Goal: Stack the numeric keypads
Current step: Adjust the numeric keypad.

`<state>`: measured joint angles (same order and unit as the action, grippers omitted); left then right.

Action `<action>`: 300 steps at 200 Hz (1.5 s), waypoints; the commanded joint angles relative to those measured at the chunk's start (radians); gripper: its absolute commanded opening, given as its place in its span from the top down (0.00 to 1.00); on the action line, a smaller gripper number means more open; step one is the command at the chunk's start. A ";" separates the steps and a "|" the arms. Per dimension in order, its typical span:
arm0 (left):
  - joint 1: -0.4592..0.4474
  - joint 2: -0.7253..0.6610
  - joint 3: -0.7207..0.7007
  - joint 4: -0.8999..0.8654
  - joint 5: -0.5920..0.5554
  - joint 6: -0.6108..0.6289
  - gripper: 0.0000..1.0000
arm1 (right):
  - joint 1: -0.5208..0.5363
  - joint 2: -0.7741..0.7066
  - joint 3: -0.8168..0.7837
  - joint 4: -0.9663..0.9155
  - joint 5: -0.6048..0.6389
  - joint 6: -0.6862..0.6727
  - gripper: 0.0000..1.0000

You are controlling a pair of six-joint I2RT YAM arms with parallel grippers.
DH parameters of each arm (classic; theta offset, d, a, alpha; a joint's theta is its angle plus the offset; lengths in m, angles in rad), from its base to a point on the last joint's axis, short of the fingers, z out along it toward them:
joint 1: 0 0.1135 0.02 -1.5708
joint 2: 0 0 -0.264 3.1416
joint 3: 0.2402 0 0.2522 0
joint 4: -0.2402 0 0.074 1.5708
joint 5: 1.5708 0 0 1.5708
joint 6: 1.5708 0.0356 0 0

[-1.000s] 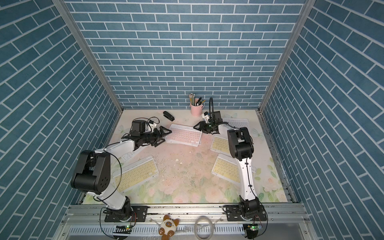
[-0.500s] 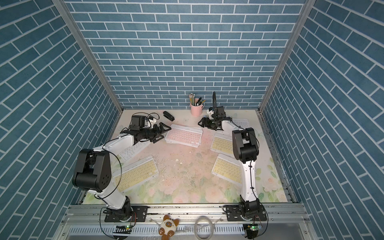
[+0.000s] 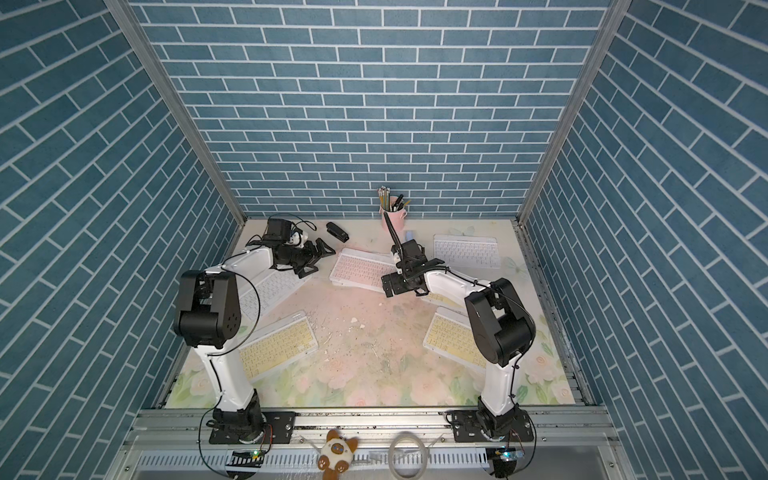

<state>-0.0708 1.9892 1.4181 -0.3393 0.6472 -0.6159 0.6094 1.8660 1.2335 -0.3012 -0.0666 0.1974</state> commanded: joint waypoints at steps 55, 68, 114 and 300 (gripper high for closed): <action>-0.012 0.107 0.076 -0.023 -0.005 0.023 0.00 | 0.069 0.045 -0.035 -0.035 0.233 -0.043 0.01; -0.013 0.116 0.082 -0.022 -0.004 0.023 0.01 | 0.069 0.074 -0.009 -0.042 0.256 -0.039 0.01; -0.016 0.128 0.085 -0.023 -0.012 0.026 0.00 | 0.064 0.148 0.069 -0.067 0.295 -0.046 0.01; -0.063 0.103 0.019 0.019 0.001 0.006 0.00 | -0.024 0.133 0.087 -0.093 0.282 -0.087 0.01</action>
<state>-0.1287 2.1056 1.4536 -0.3157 0.6548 -0.6167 0.5934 1.9980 1.3212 -0.3340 0.2050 0.1635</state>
